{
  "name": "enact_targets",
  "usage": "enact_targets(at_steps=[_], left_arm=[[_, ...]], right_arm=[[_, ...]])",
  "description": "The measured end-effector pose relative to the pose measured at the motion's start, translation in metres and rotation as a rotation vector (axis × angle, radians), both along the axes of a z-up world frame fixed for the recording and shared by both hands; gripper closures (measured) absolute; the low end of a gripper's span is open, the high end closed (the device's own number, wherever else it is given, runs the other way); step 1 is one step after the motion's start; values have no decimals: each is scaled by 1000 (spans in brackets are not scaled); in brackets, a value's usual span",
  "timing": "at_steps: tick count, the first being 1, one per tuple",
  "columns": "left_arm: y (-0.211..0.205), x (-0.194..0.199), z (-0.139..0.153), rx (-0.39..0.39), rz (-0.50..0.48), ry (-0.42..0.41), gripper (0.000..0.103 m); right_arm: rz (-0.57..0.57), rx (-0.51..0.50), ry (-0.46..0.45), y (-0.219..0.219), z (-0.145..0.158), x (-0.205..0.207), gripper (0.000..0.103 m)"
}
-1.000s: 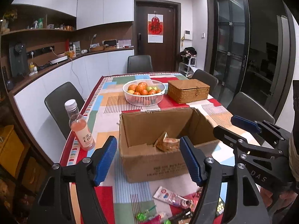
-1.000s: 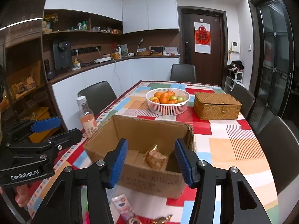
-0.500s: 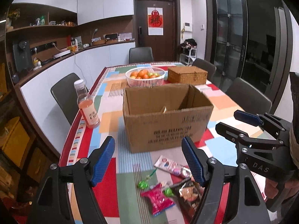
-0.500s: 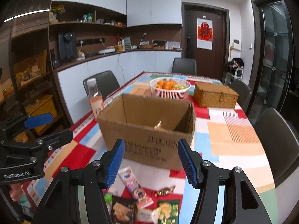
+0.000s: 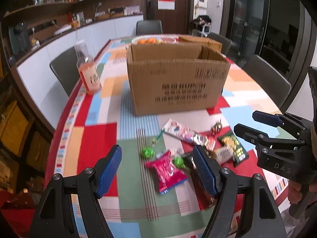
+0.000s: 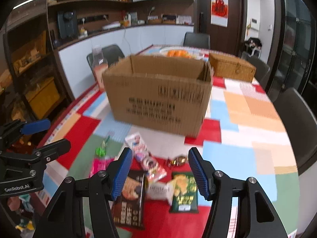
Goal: Organize snacks
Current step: 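Move both open tools back down to the snack pile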
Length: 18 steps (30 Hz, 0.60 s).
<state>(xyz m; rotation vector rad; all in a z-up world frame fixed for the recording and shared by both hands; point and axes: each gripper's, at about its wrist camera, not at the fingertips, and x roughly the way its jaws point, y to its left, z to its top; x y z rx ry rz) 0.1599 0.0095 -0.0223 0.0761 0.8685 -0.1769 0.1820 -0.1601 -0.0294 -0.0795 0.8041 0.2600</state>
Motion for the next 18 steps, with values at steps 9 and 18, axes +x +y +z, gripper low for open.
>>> enact_targets(at_steps=[9, 18], left_arm=[[-3, -1, -35, -2, -3, 114, 29], [-2, 13, -60, -11, 3, 187, 30]], right_arm=[[-31, 7, 147, -8, -40, -2, 43], [-40, 4, 235, -8, -64, 6, 43]])
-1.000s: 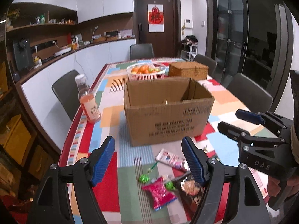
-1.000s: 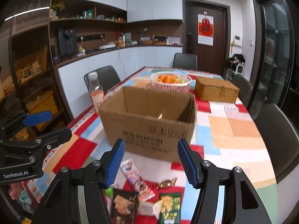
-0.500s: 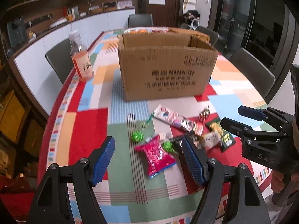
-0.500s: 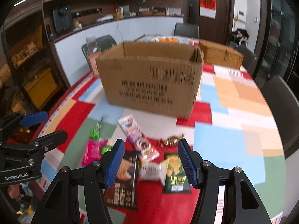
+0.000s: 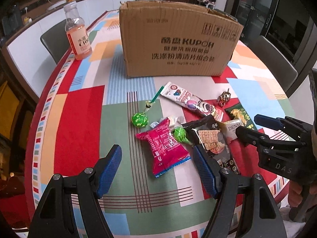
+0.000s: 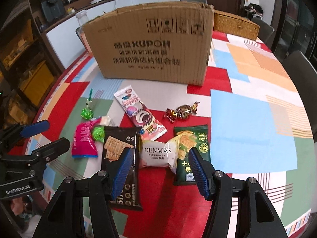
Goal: Organize snacks
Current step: 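Move both open tools back down to the snack pile, then grasp the pink snack bag with the left tool while the right tool grasps the DENMAS packet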
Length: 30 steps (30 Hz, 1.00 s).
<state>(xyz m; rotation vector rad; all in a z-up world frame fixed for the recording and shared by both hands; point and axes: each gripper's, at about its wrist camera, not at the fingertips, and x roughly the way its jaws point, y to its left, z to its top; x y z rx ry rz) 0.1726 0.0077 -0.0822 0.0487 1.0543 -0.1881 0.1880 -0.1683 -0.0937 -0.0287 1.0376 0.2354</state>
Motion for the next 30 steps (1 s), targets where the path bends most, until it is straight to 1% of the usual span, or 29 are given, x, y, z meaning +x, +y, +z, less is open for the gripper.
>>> enact_targets(at_steps=[4, 8, 13, 18, 22, 27, 29, 30], left_arm=[[0, 5, -6, -1, -5, 12, 30], [0, 12, -10, -22, -4, 22, 30], [0, 21, -17, -18, 4, 20, 30], [2, 28, -27, -31, 13, 44, 31], [3, 31, -34, -46, 16, 66, 40], [6, 33, -40, -87, 17, 95, 48], [6, 33, -41, -96, 13, 99, 58], [6, 32, -42, -99, 13, 102, 60]], right_arm=[[3, -7, 20, 2, -7, 4, 43], [8, 4, 42, 3, -12, 8, 43], [8, -6, 55, 5, -19, 13, 43], [9, -19, 70, 6, -27, 17, 43], [11, -24, 60, 9, -29, 20, 43], [24, -32, 53, 13, -31, 22, 43], [29, -34, 48, 14, -31, 22, 43], [32, -39, 43, 15, -32, 21, 44]])
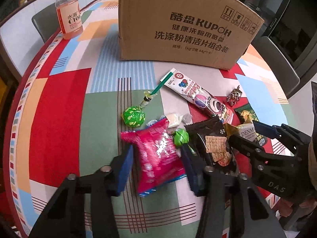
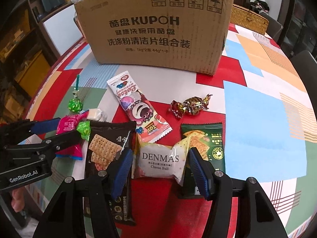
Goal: Organize snacks
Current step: 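Grasp the pink snack bag with the left tool while the right tool grasps the DENMAS packet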
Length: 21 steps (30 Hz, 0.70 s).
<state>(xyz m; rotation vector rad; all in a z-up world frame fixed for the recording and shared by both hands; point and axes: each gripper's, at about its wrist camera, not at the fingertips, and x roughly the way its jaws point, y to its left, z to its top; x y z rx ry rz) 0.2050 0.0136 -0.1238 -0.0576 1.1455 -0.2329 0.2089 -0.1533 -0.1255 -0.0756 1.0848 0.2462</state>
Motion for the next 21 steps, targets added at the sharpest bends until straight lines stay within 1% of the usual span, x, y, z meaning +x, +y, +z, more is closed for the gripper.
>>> enact_targets(at_steps=[1, 2, 6, 10, 15, 21], left_arm=[[0, 0, 0, -2, 0, 0, 60], [1, -1, 0, -6, 1, -2, 61], [3, -3, 1, 3, 5, -12, 66], [3, -7, 3, 18, 2, -23, 66], [3, -13, 10, 27, 3, -44, 66], [1, -20, 20, 19, -1, -68, 66]], right_arm=[[4, -5, -5, 1, 0, 0, 44], [7, -11, -7, 2, -1, -1, 49], [19, -19, -19, 4, -1, -2, 52], [14, -10, -32, 2, 2, -3, 58], [5, -1, -38, -1, 4, -5, 60], [-4, -5, -77, -3, 12, -11, 61]])
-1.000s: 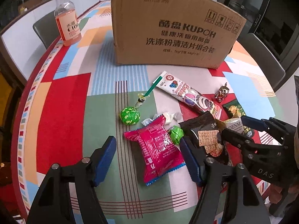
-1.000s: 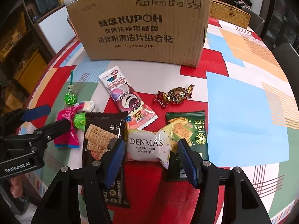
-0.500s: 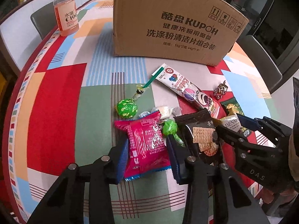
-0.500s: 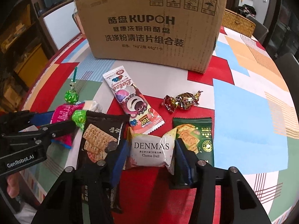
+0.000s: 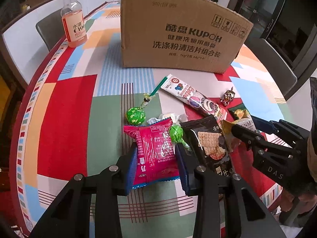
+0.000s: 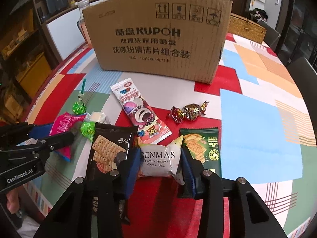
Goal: Organize snacks
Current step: 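Grasp the pink snack bag with the left tool while the right tool grasps the DENMAS packet, then lift the pink bag with the left tool while the right tool carries the DENMAS packet to the box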
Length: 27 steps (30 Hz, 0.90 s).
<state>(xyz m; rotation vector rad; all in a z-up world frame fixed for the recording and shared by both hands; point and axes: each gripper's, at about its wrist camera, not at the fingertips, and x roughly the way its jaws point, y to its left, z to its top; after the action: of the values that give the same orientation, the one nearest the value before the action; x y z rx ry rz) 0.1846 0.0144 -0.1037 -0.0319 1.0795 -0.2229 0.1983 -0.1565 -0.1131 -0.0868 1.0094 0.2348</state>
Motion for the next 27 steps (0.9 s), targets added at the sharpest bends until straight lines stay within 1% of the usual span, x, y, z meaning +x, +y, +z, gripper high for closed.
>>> enact_targets(at_steps=[4, 11, 27], left_arm=[[-2, -3, 11, -4, -5, -32, 66], [-6, -7, 37, 1, -13, -113, 66], [-14, 1, 106, -17, -46, -324, 66]], right_arm=[[-13, 5, -33, -3, 11, -5, 61], [-21, 17, -95, -6, 32, -9, 61], [-23, 75, -325, -12, 107, -3, 61]])
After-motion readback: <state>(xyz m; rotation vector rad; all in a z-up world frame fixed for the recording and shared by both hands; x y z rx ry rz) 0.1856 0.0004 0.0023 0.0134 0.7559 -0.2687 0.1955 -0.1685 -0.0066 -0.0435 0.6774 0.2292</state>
